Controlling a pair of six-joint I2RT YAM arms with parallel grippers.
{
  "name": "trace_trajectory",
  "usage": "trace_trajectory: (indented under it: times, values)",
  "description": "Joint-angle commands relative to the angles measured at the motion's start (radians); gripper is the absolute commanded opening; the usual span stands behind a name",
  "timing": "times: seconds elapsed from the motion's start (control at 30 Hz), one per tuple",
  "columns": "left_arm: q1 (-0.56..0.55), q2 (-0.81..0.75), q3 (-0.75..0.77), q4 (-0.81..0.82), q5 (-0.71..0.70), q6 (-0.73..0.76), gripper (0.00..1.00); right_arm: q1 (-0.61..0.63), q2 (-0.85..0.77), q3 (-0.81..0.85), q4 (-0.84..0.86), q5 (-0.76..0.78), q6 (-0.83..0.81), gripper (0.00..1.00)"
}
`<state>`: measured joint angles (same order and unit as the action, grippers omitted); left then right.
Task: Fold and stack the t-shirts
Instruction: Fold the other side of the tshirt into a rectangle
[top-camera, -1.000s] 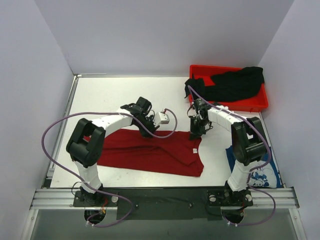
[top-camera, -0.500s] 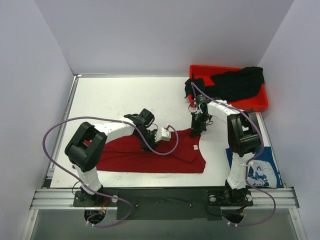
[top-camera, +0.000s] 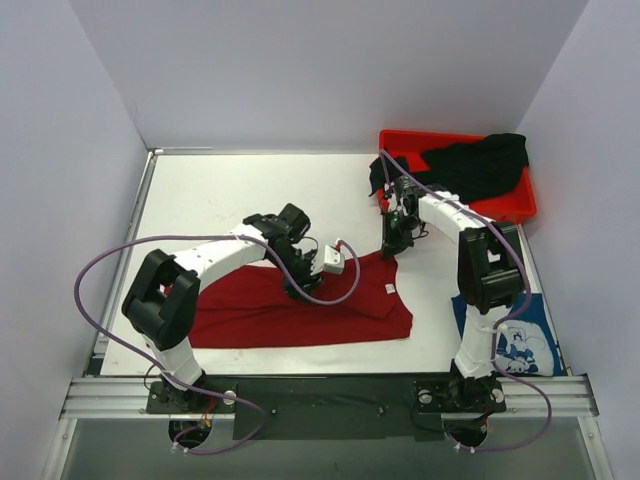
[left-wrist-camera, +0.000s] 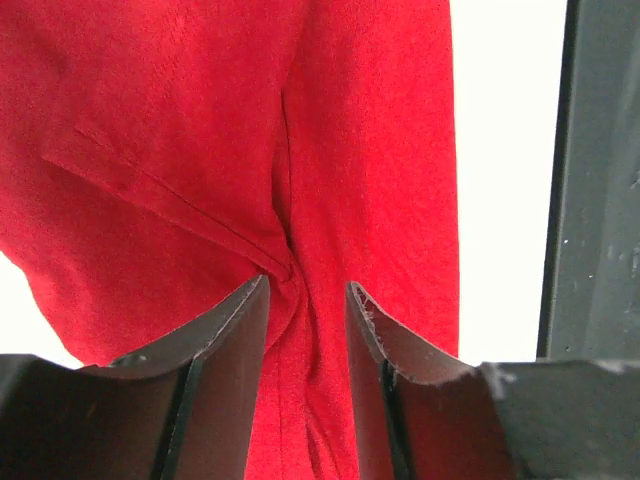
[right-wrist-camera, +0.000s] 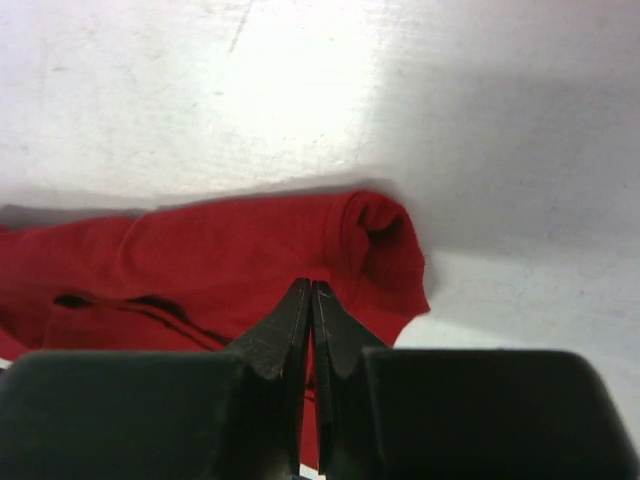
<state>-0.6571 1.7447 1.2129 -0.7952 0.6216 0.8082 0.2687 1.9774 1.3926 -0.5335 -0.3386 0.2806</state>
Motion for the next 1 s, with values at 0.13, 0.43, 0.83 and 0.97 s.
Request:
trace_trajectory:
  times: [0.13, 0.43, 0.83, 0.97]
  values:
    - [0.04, 0.004, 0.094, 0.173, 0.026, -0.351, 0.49, -0.002, -0.305, -0.196, -0.065, 0.016, 0.052, 0.02]
    - [-0.013, 0.134, 0.122, 0.451, -0.092, -0.607, 0.5, 0.015, -0.488, -0.477, -0.071, 0.013, 0.212, 0.37]
    - [-0.013, 0.191, 0.109, 0.496, -0.093, -0.641, 0.36, 0.023, -0.422, -0.555, 0.101, -0.103, 0.285, 0.3]
    - [-0.015, 0.191, 0.112, 0.472, -0.076, -0.632, 0.26, 0.018, -0.373, -0.55, 0.106, -0.126, 0.287, 0.26]
